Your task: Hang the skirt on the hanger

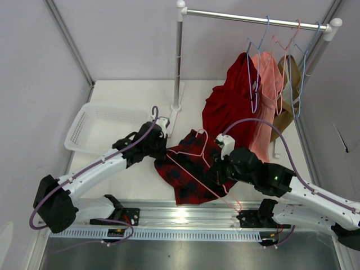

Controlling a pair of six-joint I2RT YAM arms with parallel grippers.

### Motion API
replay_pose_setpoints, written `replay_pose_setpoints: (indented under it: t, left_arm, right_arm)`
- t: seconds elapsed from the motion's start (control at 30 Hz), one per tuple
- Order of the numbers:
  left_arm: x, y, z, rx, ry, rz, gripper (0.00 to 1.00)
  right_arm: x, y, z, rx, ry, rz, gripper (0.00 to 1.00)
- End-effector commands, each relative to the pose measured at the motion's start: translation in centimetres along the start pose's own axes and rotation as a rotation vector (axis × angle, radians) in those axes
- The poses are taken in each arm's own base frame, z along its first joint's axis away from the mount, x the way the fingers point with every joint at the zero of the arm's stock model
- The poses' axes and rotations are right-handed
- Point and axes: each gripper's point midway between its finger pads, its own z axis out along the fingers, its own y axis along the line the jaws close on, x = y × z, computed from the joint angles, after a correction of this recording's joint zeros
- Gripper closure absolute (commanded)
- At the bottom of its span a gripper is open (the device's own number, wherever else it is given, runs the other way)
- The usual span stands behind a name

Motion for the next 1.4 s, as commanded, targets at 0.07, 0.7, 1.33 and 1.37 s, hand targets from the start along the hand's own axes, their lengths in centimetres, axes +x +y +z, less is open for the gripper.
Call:
replay_pose_setpoints:
  t: [0.07, 0.7, 1.33, 1.37]
  left_arm:
    - [-0.1, -0.6, -0.9, 0.033, -0.018, 0.010, 1.00]
    - [-0.3, 1.1, -1.2, -0.074, -0.029, -0.018, 0.96]
    - [-2.9, 2.1, 0.0, -0.083, -0.077, -0.067, 0.68]
    - [-3.0, 2.1, 0.2, -0.074, -0.076, -0.070, 0.71]
  right_arm:
    - [-2.0, 1.4, 0.1, -0.056, -0.079, -0.033, 1.00]
    - [-1.2, 1.5, 0.3, -0.036, -0.068, -0.077, 1.00]
    - [0.5, 1.1, -3.0, -0.037, -0.021, -0.075, 1.00]
    - [0.5, 1.1, -3.1, -0.035, -0.021, -0.077, 1.00]
